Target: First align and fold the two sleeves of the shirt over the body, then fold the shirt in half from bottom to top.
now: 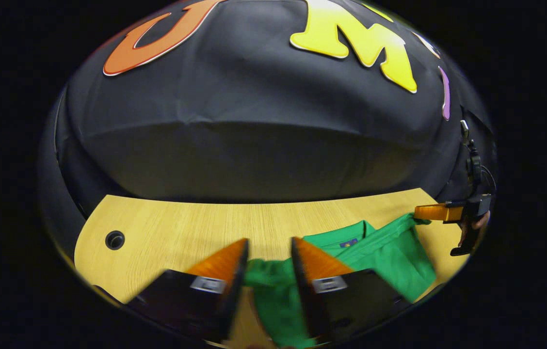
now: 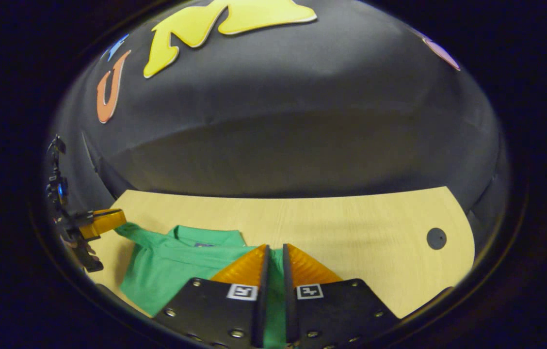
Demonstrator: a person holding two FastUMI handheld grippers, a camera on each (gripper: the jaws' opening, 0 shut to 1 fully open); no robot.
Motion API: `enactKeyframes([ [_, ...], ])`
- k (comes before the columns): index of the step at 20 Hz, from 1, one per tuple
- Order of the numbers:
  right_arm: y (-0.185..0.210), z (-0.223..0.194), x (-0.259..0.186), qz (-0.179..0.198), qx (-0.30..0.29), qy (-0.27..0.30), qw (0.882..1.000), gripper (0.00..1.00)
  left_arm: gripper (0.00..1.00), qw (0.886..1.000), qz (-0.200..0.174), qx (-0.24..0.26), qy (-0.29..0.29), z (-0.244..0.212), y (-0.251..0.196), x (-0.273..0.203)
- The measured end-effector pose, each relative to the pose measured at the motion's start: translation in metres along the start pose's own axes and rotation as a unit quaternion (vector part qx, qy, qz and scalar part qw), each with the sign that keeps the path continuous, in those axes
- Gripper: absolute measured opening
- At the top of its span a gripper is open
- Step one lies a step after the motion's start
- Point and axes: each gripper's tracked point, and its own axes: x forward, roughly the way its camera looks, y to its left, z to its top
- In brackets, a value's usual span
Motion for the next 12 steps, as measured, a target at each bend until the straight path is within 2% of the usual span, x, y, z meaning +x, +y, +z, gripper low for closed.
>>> enactKeyframes([
  [2, -0.003, 0.005, -0.007, -0.018, -0.002, -0.006, 1.000, 0.61, 0.99, 1.000, 0.005, -0.007, 0.000, 0.001, -0.001, 0.009],
  [3, -0.006, 0.008, -0.012, -0.029, -0.007, -0.015, 0.999, 0.82, 0.99, 1.000, 0.009, -0.008, -0.002, 0.004, 0.000, 0.008],
  [4, -0.005, 0.012, -0.018, -0.038, -0.009, -0.023, 0.999, 0.89, 0.99, 1.000, 0.013, -0.011, -0.007, 0.008, 0.001, 0.002],
  [9, 0.007, 0.029, -0.073, -0.059, -0.028, -0.067, 0.996, 0.89, 0.99, 0.998, 0.040, -0.035, -0.037, 0.039, 0.004, -0.046],
  [12, 0.029, 0.049, -0.125, -0.059, -0.043, -0.104, 0.992, 0.89, 0.99, 0.996, 0.052, -0.024, -0.075, 0.076, -0.005, -0.093],
])
